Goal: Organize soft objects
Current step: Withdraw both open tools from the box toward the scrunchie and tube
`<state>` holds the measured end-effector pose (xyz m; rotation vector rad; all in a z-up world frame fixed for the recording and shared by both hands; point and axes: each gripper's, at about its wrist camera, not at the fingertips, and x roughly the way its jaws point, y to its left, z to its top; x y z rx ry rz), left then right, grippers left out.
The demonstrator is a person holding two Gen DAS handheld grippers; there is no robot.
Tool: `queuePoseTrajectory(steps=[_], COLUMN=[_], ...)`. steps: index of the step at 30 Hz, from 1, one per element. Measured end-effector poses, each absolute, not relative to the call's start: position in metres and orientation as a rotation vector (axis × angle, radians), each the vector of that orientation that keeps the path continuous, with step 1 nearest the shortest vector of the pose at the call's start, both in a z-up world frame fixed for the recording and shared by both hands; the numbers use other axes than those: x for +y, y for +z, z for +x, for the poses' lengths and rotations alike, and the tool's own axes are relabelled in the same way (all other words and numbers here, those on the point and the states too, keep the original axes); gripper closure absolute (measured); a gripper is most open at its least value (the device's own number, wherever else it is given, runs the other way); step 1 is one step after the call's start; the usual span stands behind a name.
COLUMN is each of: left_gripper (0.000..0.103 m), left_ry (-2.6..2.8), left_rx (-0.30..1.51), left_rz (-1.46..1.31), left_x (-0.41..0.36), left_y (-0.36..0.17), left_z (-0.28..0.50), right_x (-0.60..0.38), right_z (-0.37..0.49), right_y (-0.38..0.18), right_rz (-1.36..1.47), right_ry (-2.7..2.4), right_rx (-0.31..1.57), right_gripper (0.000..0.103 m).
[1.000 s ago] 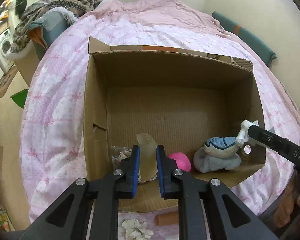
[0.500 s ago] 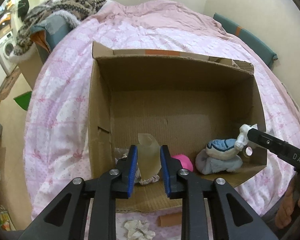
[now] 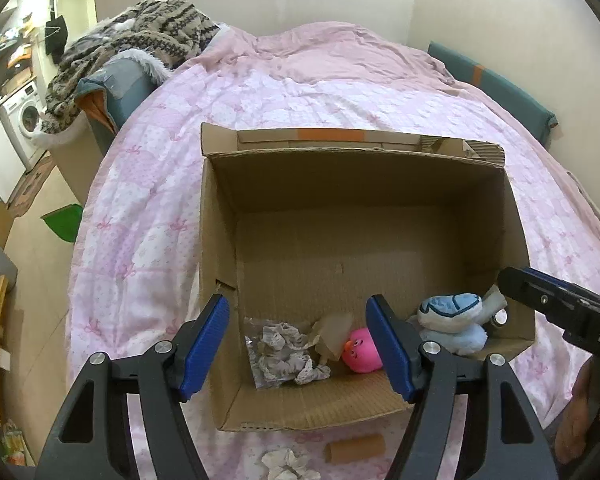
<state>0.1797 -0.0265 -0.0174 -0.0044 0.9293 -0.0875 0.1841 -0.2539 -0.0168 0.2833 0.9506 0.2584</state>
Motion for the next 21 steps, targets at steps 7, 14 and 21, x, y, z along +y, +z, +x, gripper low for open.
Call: queuePoseTrajectory(steps=[7,14,21], left_gripper=[0.035,0.035,0.033], left_ry=[-0.071,-0.036,-0.017], left_rx=[0.916,0.891,0.895], left_rz=[-0.023,0.000,-0.025], left_x=[-0.021,-0.016,-0.002], left_y=[-0.012,0.000,0.008], left_z=[0.176,0.159,0.138], right_x=[-0.251,-0.250,-0.250], right_z=[0.180,0.170,0.150], right_y=[-0.014,-0.010,-0.004], right_rz=[0.272,0.266,0.267], right_ry=[0.258,0.252,0.262], right_rx=[0.947,0.947,0.944], right_gripper=[0.032,0.032,0.032])
